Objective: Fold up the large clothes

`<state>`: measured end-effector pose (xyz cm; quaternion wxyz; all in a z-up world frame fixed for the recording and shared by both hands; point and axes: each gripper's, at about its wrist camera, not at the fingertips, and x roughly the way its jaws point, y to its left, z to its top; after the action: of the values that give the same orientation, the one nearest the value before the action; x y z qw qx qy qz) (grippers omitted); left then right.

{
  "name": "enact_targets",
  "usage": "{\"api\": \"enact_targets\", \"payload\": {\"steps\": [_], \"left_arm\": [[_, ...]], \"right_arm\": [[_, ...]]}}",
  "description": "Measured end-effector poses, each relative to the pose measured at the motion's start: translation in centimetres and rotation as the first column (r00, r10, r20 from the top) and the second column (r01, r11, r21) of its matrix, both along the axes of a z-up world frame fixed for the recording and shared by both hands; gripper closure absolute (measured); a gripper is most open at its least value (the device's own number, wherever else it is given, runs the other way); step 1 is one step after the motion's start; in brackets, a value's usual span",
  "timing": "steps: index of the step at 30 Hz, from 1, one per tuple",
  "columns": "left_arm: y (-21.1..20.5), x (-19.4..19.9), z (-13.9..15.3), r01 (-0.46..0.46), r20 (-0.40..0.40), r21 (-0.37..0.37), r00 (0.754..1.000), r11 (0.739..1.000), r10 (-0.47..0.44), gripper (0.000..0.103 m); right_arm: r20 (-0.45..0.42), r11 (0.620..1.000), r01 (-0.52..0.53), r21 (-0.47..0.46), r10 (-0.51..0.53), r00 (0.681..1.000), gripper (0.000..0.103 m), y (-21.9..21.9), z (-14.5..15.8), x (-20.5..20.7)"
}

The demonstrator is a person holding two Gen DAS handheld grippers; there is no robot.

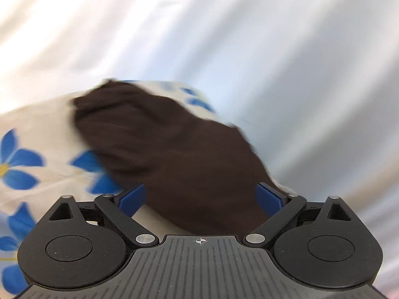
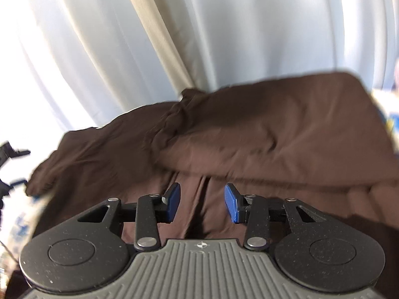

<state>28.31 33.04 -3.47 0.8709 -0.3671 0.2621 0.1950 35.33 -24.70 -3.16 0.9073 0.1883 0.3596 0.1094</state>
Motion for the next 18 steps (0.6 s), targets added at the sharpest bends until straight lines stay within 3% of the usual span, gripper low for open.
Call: {"api": "enact_targets", "payload": {"steps": [3,7,12,13,16,17,18], "left_arm": [[4.8,-0.7,-2.4,-0.132,-0.001,-0.116,0.991,0.984,0.132,0.023],[8.6,0.0,-5.0,-0.219,0.008,-0.248,0.974,0.944,0.228,0.038],[11.2,0.7,-7.6,-0.246,0.056,-0.408,0.954,0.879,0.294,0.061],[11.6,0.9,-8.2,-0.255,0.044,-0.429,0.952,0.867,0.302,0.074],[12.4,0.7,-9.8,-0.259,0.064,-0.507,0.94,0.822,0.335,0.088],[12.3,0.3,-9.7,-0.253,0.074,-0.512,0.939,0.821,0.335,0.089],[12.0,0.2,-9.2,-0.238,0.097,-0.489,0.941,0.839,0.324,0.092]], "right_arm": [[-0.029,1.0,0.014,0.025,-0.013,0.999,0.064,-0.2,-0.7,-0.1],[-0.05,0.999,0.033,-0.001,-0.033,0.998,0.064,-0.3,-0.9,-0.2],[-0.047,0.999,0.047,-0.02,-0.048,0.998,0.064,0.1,-0.6,-0.3],[-0.047,0.999,0.048,-0.023,-0.049,0.998,0.064,0.0,-0.6,-0.5],[-0.041,0.999,0.049,-0.023,-0.049,0.998,0.064,0.1,-0.3,-0.8],[-0.037,0.998,0.051,-0.026,-0.052,0.998,0.064,0.1,-0.2,-0.9],[-0.035,0.998,0.053,-0.027,-0.054,0.998,0.064,0.0,-0.1,-1.1]]}}
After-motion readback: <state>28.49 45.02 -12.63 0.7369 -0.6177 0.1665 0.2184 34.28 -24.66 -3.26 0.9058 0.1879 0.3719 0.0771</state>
